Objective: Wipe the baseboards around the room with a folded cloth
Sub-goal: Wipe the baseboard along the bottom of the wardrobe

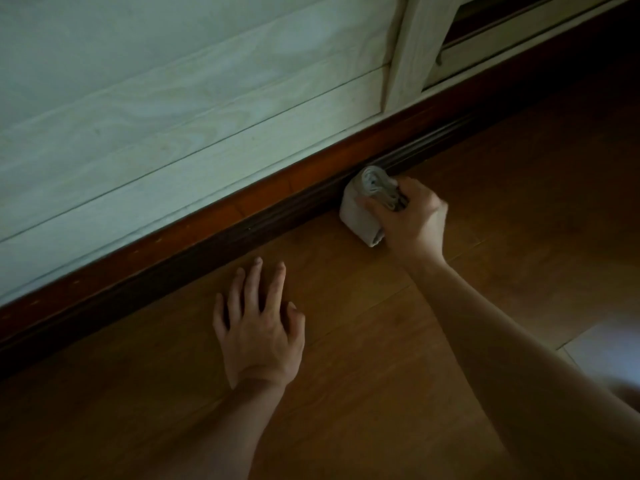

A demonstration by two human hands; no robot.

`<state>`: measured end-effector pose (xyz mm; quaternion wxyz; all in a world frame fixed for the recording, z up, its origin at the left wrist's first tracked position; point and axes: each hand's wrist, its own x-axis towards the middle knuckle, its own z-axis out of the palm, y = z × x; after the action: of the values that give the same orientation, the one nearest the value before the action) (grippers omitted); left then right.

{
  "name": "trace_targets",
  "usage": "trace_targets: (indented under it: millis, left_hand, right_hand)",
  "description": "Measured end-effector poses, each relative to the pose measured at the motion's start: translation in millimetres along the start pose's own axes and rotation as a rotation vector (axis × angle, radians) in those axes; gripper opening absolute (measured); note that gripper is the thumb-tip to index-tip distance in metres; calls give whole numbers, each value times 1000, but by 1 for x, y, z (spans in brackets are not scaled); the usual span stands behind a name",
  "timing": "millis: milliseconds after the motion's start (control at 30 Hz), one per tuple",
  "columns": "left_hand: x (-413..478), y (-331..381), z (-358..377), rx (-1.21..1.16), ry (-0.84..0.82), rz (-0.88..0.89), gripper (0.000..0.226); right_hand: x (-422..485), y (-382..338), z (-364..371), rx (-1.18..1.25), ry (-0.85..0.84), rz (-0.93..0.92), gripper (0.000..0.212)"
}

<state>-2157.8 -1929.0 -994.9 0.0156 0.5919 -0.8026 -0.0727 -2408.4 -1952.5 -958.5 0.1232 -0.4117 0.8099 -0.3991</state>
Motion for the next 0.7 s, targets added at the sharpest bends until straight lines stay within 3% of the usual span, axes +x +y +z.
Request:
trace_targets:
  millis: [67,233,367,567,700]
  left_hand:
    - [-1,0,-1,-3,1,-3,60]
    - [-1,-2,2,-17,18,-6,59]
    - [-1,-1,0,-17,22,-7,59]
    - [6,42,1,-70,30,-15,56]
    - [8,70,7,-47,26,-68,57]
  right_hand:
    - [-2,-2,4,-24,-52,-77,35]
    - [-3,0,4,-27,71,3,28]
    - [-15,-15,13,-45,-8,-136,25]
    - [4,1,-17,-45,90,45,30]
    - [7,0,-23,-64,-39,-88,27]
